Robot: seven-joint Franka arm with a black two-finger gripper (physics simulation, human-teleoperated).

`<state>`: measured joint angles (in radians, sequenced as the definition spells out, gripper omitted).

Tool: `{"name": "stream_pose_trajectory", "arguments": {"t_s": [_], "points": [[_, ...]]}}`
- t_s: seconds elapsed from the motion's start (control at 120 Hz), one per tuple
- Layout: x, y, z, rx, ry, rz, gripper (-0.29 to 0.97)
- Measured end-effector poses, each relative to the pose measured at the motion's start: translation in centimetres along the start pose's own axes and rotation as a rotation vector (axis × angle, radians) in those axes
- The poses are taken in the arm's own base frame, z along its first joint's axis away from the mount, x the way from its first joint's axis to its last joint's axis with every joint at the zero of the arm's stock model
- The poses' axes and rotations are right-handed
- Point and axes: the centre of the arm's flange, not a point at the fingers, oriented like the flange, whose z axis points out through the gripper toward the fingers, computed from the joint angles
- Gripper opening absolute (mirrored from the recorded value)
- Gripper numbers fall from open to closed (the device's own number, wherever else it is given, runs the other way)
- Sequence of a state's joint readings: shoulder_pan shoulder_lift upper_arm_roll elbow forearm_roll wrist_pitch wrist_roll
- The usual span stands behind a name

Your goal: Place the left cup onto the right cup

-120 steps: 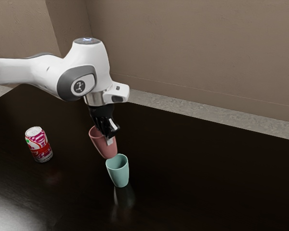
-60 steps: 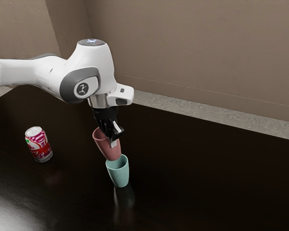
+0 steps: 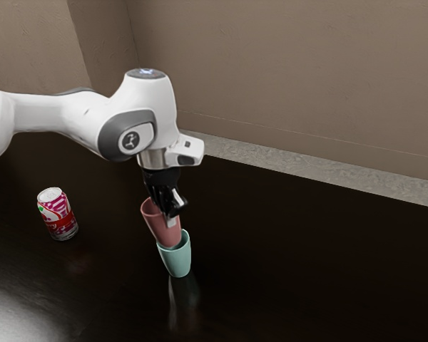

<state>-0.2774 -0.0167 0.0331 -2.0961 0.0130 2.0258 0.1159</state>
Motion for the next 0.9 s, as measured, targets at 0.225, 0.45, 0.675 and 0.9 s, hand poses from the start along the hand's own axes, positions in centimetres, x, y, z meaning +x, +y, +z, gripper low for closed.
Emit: {"name": "stream_pose_trajectory", "arguments": {"t_s": [0.225,0.45,0.675,0.9], "points": [[0.5,0.3,1.4,-0.001,-0.014,0.004,-0.1],[0.8,0.5,1.6,-0.007,-0.006,0.006,0.25],[0.8,0.3,1.3,-0.01,0.004,0.004,0.52],[0.9,-0.1,0.4,-0.01,0.023,-0.003,0.61]]}}
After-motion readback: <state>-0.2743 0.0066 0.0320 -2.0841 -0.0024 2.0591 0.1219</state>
